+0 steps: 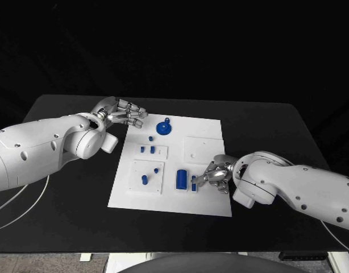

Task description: Assemble the parts on the task board

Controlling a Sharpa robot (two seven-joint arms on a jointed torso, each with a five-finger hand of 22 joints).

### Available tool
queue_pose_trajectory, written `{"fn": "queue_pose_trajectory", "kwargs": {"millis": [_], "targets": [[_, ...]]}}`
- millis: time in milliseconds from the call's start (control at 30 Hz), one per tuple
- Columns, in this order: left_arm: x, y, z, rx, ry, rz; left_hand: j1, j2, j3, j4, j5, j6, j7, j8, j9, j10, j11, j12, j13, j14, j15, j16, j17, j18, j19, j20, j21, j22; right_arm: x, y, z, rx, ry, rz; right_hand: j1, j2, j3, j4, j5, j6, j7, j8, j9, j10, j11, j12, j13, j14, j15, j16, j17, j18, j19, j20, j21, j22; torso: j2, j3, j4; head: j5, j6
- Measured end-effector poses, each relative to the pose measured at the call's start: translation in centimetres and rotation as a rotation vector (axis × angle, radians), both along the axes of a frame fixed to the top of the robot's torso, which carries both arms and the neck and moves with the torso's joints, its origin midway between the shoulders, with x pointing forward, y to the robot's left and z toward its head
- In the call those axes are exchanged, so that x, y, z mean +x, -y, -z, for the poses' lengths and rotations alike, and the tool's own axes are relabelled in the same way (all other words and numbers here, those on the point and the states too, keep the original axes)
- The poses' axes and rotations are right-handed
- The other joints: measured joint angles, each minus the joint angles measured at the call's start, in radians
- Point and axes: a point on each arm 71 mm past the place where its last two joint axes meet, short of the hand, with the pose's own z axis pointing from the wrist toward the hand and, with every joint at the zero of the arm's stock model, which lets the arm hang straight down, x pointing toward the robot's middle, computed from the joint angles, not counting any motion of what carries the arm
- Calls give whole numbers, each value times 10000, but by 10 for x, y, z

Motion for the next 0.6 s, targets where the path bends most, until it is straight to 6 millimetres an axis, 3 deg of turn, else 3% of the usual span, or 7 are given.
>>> {"fn": "queue_pose_trajectory", "kwargs": {"millis": [133, 200, 233, 333, 367, 433, 600], "targets": [[0, -1, 0, 8, 4, -25, 0, 0, -25, 25, 0, 0, 0, 0, 0, 0, 0, 0, 0, 0, 0, 0, 9, 0, 0, 0, 0, -27, 4, 11, 0, 114, 217, 149, 17, -110, -524, 229, 218, -421, 122, -11, 22, -56, 55, 37, 41, 0, 0, -82, -62, 1, 0, 0, -52, 0, -11, 5, -5, -2, 123], [1, -3, 0, 6, 35, -65, 0, 0, -39, 39, 0, 0, 0, 0, 3, 1, -1, 0, 0, 0, 0, 0, 14, 0, 0, 0, 1, -81, 7, 18, -1, 296, 396, 249, 147, -93, -1104, 385, 572, -556, 211, -101, 3, -90, 89, 37, 41, 0, 0, -106, -94, 0, 0, 0, -140, -1, -21, 5, -16, -2, 233], [1, -4, 0, 2, 50, -96, 0, 0, -39, 39, 0, 11, -11, 0, 6, 41, -41, 0, 0, 0, 0, 0, 24, 1, 5, -5, 41, -81, 10, 22, -2, 411, 494, 316, 228, -11, -1433, 379, 1001, -598, 227, -123, -20, -92, 91, 37, 41, 0, 0, -154, -105, 0, 0, 0, -156, -1, -29, 6, -24, -2, 321], [3, -7, 0, -50, 116, -242, -28, 28, -39, 39, 5, 141, -136, 0, 12, 115, -110, 0, 0, 58, -57, 0, 28, 0, 54, -54, 54, -80, 22, 36, -7, 963, 922, 542, 370, 589, -2955, -54, 2718, -649, 238, -86, -8, -180, 179, -180, -101, -49, 48, -376, -266, 0, -3, 3, -529, -1, -73, 5, -58, -9, 590], [4, -8, -1, -82, 139, -298, -38, 38, -38, 39, 39, 208, -133, 0, 12, 177, -124, 0, 0, 78, -77, 0, 28, 0, 54, -54, 53, -80, 27, 39, -10, 1184, 1094, 595, 520, 999, -3646, -324, 2843, -666, 225, -86, -8, -180, 180, -220, -148, -50, 48, -432, -303, 1, -35, 34, -679, -1, -93, 5, -71, -13, 672], [6, -10, -1, -196, 183, -452, 26, 103, 68, 8, 40, 326, -198, 0, 12, 310, -166, 0, 0, 181, -110, 0, 40, 0, 54, -54, 53, -64, 41, 47, -19, 1755, 1579, 752, 714, 1533, -4511, -723, 2995, -667, 226, -86, -8, -334, 178, -425, -311, -133, 48, -661, -499, -1, 2, 74, -1181, -1, -156, 3, -105, -16, 855], [13, -11, -2, -620, 197, -807, 107, 183, 239, 4, 96, 460, -243, 0, 11, 392, -216, 0, 0, 180, -109, 0, -3, -1, 31, -77, 53, 15, 79, 69, -37, 3062, 2807, 1443, 997, 1997, -5175, -1290, 3060, -824, 283, -87, -9, -898, 216, -1986, -1739, -524, 120, -1999, -1629, -1, -18, 163, -3821, -732, -376, -1, -182, -5, 1196]]}}
